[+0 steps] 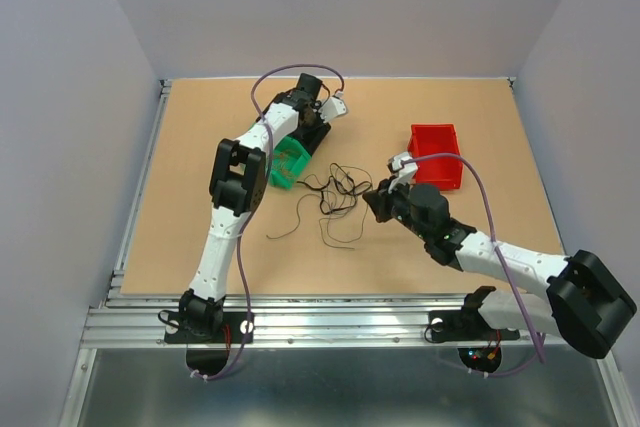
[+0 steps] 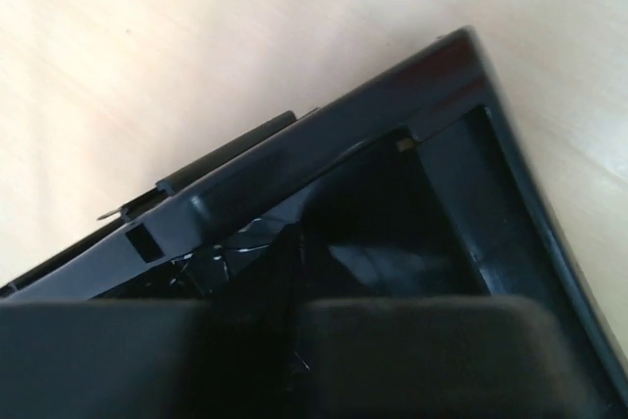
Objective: Untangle the cables
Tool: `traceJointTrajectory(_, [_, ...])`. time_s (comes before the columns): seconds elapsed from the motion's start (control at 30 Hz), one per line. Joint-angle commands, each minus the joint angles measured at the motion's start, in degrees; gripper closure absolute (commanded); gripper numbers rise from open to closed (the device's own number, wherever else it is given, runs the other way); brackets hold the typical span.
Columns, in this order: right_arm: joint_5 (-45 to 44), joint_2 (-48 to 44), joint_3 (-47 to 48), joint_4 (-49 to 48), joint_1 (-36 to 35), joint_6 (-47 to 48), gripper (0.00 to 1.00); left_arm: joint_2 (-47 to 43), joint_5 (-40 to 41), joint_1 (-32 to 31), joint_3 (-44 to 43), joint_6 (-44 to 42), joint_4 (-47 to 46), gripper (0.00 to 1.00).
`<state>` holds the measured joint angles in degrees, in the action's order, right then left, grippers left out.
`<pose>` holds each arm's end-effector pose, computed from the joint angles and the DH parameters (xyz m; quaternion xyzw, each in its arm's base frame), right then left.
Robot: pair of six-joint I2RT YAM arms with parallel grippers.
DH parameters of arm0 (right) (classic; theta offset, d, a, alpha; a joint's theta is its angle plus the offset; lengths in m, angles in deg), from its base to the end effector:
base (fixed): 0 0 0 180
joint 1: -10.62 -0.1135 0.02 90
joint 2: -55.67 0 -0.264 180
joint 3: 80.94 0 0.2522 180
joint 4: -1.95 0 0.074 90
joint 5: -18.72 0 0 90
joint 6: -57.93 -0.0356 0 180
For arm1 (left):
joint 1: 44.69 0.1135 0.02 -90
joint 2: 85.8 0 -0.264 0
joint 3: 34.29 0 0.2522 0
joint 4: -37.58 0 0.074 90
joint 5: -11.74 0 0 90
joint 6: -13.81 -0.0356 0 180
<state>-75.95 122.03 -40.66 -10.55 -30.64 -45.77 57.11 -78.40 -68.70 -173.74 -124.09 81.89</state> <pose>0.1876 0.1608 0.2188 -0.1625 0.7685 0.2568 0.5631 0.5079 -0.2263 0.1763 0.5481 0.7549 0.0734 0.3527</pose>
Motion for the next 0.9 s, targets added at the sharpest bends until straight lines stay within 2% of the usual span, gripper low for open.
traceJointTrajectory(0.0, [0.89, 0.60, 3.10, -3.27, -0.14, 0.60, 1.00, -4.48, 2.52, 0.10, 0.01, -2.38, -1.19, 0.65])
traceJointTrajectory(0.1, [0.80, 0.95, 3.27, -3.45, -0.14, 0.60, 0.99, -7.55, 1.73, 0.10, 0.53, -1.50, -2.41, 0.56])
traceJointTrajectory(0.33, [0.01, 0.43, 2.83, -3.71, -0.14, 0.51, 0.99, -16.42, 0.41, 0.10, 5.18, -0.18, -6.98, 0.44])
traceJointTrajectory(0.57, [-2.19, -0.71, 1.86, -5.82, -0.14, -0.37, 0.99, -23.72, -3.46, 0.10, 8.26, 3.42, -6.55, 0.32])
traceJointTrajectory(0.67, [-2.10, -0.80, 3.88, -5.73, -0.14, 0.07, 0.99, -29.43, -4.95, 0.02, 13.17, 7.62, -9.70, 0.31])
traceJointTrajectory(0.73, [-1.14, -1.41, 6.07, -4.07, -0.14, 0.60, 0.99, -36.25, -9.24, 0.02, 20.81, 10.27, -12.95, 0.32])
traceJointTrajectory(0.77, [0.61, -2.29, 8.96, -3.02, -0.14, 1.21, 1.00, -39.08, -11.00, 0.02, 24.05, 12.98, -17.67, 0.32])
traceJointTrajectory(0.8, [1.67, -3.17, 10.46, -0.48, -0.14, 1.56, 0.99, -42.07, -13.11, 0.02, 31.22, 14.49, -20.50, 0.32])
traceJointTrajectory(0.83, [2.90, -3.78, 12.39, 1.02, -0.14, 1.83, 0.99, -45.06, -17.48, 0.10, 35.03, 15.89, -23.57, 0.32])
traceJointTrajectory(0.87, [4.13, -4.49, 15.81, 2.60, -0.14, 2.18, 0.99, -51.09, -19.70, 0.02, 38.99, 17.56, -30.13, 0.32])
